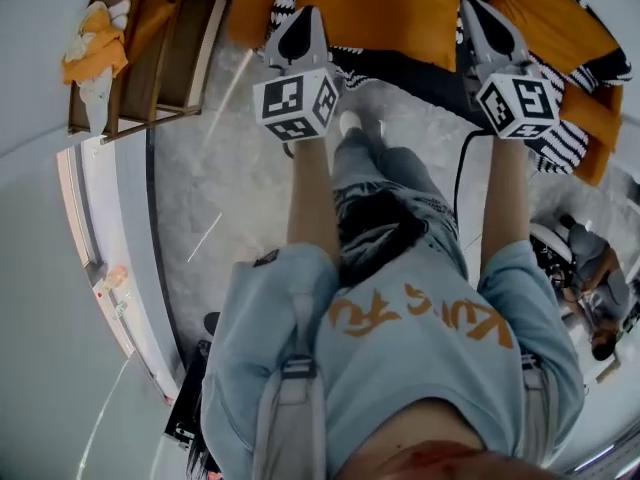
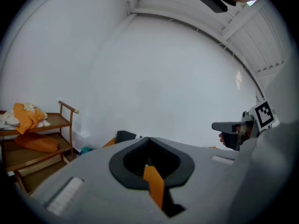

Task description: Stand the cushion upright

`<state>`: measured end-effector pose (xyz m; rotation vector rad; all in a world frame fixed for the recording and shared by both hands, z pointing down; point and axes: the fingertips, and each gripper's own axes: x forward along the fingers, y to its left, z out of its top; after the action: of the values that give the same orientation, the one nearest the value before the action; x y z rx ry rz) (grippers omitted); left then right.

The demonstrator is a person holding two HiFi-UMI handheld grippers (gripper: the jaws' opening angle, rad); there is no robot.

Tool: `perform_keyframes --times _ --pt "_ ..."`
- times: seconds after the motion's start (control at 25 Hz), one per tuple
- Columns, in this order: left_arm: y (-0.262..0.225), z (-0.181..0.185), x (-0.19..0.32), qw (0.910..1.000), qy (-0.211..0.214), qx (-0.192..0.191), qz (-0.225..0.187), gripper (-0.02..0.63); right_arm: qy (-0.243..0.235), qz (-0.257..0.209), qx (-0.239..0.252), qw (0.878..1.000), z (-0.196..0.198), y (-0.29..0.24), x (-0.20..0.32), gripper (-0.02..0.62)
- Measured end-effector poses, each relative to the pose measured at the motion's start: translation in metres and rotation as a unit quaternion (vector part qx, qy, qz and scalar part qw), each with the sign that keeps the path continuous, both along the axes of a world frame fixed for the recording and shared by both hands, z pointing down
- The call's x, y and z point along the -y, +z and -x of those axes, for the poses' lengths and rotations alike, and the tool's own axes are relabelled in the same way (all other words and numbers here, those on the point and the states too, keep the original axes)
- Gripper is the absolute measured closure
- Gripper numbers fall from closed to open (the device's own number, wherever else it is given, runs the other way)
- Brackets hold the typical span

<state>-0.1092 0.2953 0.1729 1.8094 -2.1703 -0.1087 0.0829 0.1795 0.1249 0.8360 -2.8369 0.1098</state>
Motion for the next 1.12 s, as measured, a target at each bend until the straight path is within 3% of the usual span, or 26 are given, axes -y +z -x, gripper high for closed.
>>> perform_keyframes --times 0.12,0.2,0.32,0.44,0.6,0.64,0.72,0.84,1.0,1.04,1.08,1.12 --pt "0.04 0.018 -0.003 0.9988 -0.019 -0.006 0.045 0.6 0.033 0.044 -0.007 0.998 -0.017 0.048 0.014 0.592" --pt "0.069 0.02 -0.001 0.9972 -0.022 -0.033 0.063 0.6 0.042 0.077 -0.013 0.996 -0.023 0.083 0.017 0.592" --pt "0.117 0.005 0.006 0.9938 -0.01 -0.076 0.081 0.6 0.04 0.127 -0.031 0.991 -0.028 0.145 0.018 0.592" --pt "0.168 -0.013 0.011 0.99 0.011 -0.075 0.118 0.6 0.044 0.171 -0.044 0.983 -0.04 0.203 0.015 0.592" --pt "0.229 -0.007 0.001 0.9796 -0.007 -0.159 0.123 0.6 0.068 0.253 -0.04 0.964 -0.049 0.274 -0.006 0.592" --pt "0.245 -0.005 0.0 0.9787 -0.002 -0.158 0.131 0.6 0.071 0.267 -0.042 0.96 -0.05 0.291 -0.011 0.592" --pt "0.281 -0.007 0.001 0.9781 0.033 -0.112 0.173 0.6 0.068 0.287 -0.051 0.954 -0.053 0.323 -0.019 0.592" --pt "0.324 -0.009 0.002 0.9686 0.077 -0.069 0.226 0.6 0.074 0.304 -0.069 0.947 -0.067 0.362 -0.02 0.591" --pt "0.362 0.019 -0.008 0.9625 0.067 -0.053 0.258 0.6 0.083 0.31 -0.106 0.941 -0.09 0.411 -0.016 0.58" --pt "0.372 0.026 -0.008 0.9611 0.064 -0.053 0.264 0.556 0.078 0.313 -0.115 0.94 -0.095 0.422 -0.014 0.493" --pt "0.382 0.031 -0.009 0.9581 0.068 -0.055 0.273 0.429 0.073 0.314 -0.127 0.938 -0.101 0.431 -0.012 0.476" --pt "0.393 0.033 -0.009 0.9538 0.075 -0.057 0.285 0.35 0.07 0.313 -0.141 0.937 -0.107 0.44 -0.01 0.476"
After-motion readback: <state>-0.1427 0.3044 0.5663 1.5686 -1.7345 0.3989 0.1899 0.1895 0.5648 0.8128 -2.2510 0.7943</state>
